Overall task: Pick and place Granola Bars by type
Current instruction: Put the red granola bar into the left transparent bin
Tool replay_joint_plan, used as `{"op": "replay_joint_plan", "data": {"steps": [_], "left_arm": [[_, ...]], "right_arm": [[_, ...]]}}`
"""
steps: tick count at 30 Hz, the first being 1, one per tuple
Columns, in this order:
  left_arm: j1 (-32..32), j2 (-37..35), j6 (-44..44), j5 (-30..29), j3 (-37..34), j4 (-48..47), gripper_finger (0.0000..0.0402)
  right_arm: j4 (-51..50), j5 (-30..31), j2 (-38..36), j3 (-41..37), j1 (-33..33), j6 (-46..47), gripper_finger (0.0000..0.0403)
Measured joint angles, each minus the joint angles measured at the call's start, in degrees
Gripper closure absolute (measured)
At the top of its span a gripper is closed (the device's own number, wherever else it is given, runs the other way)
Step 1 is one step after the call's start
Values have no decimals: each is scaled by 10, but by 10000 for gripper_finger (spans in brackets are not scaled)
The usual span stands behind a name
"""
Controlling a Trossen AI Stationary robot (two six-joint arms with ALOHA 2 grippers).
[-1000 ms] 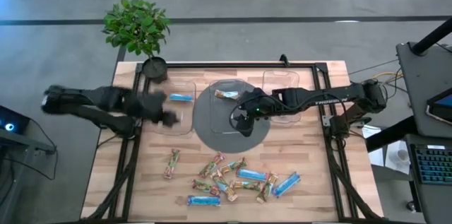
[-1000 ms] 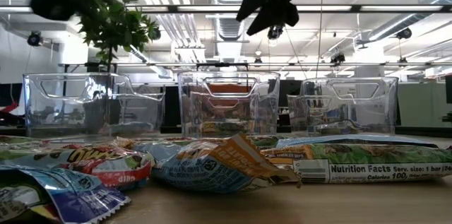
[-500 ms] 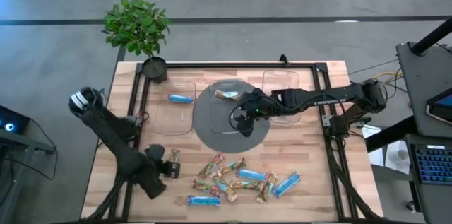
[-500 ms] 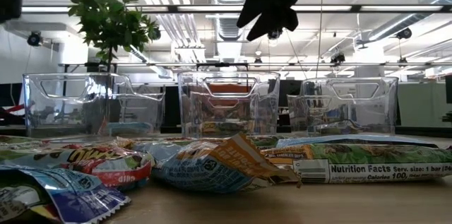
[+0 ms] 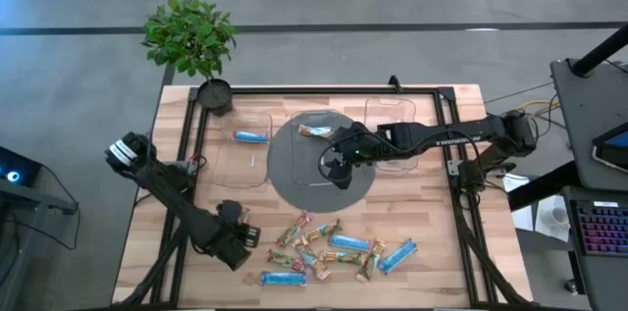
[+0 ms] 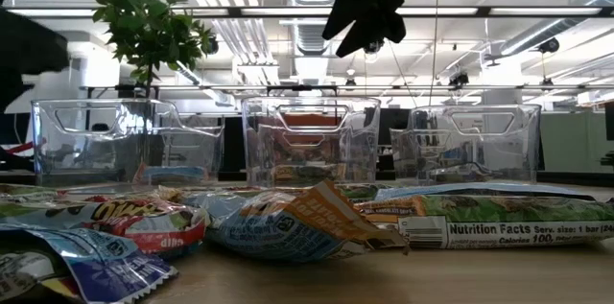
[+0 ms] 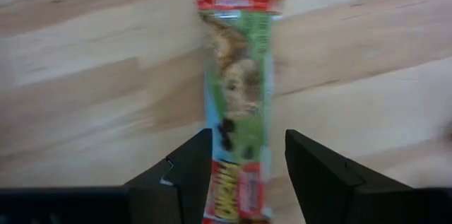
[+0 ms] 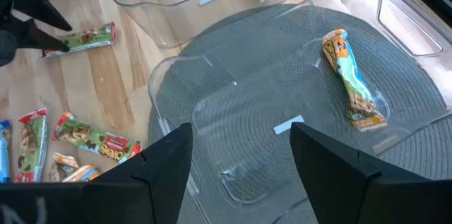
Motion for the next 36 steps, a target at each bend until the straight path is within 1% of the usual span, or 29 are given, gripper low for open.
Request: {"op": "replay_joint_plan", "data": {"steps": [3, 4, 6, 9, 11, 15, 17, 18, 21, 23, 24, 25, 27, 28, 29, 30, 32, 34, 36], "left_arm": [[8, 14, 18, 5, -13, 24, 241], [11, 19, 25, 17, -19, 32, 241], [13, 27, 26, 35, -27, 36, 241], [13, 23, 35, 41, -30, 36, 251], [13, 11, 38, 40, -32, 33, 273], [15, -35, 37, 16, -25, 27, 345], [15, -67, 28, -24, -6, 25, 379], [15, -85, 19, -55, 7, 19, 386], [13, -146, 10, -191, 69, -27, 385], [21, -175, 12, -276, 112, -107, 383], [33, -184, 13, -305, 131, -165, 383], [52, -189, 13, -321, 146, -228, 385], [110, -196, 30, -326, 160, -341, 387], [146, -201, 53, -326, 158, -375, 387], [186, -208, 83, -326, 152, -376, 385], [230, -217, 124, -319, 143, -358, 380], [312, -231, 257, -284, 113, -274, 364], [381, -240, 399, -214, 72, -161, 342], [433, -244, 475, -150, 34, -97, 319]], "right_arm": [[0, 0, 0, -1, 0, 0, 175], [0, 0, 0, -1, 0, 0, 175], [0, 0, 0, -1, 0, 0, 175], [-1, 0, 0, -1, 0, 0, 174], [-4, 0, 0, -1, 0, 0, 175], [-5, 0, 0, -1, 0, -1, 175], [-5, 0, 0, -1, 0, -4, 174], [-5, 0, 0, -1, -1, -8, 175], [-5, 1, 0, -1, -1, -13, 174], [-5, 1, 0, -1, -1, -13, 174], [-4, 1, 0, -1, -1, -13, 174], [-4, 1, 0, -1, -1, -13, 174], [-4, 1, 0, -1, -1, -11, 174], [-4, 1, 0, -1, -1, -9, 174], [-4, 1, 0, -1, -2, -8, 174], [-4, 1, 0, -1, -2, -7, 174], [-4, 1, 0, -1, -1, -7, 174], [-4, 1, 0, -1, -1, -7, 174], [-4, 1, 0, -1, -1, -7, 174]]}}
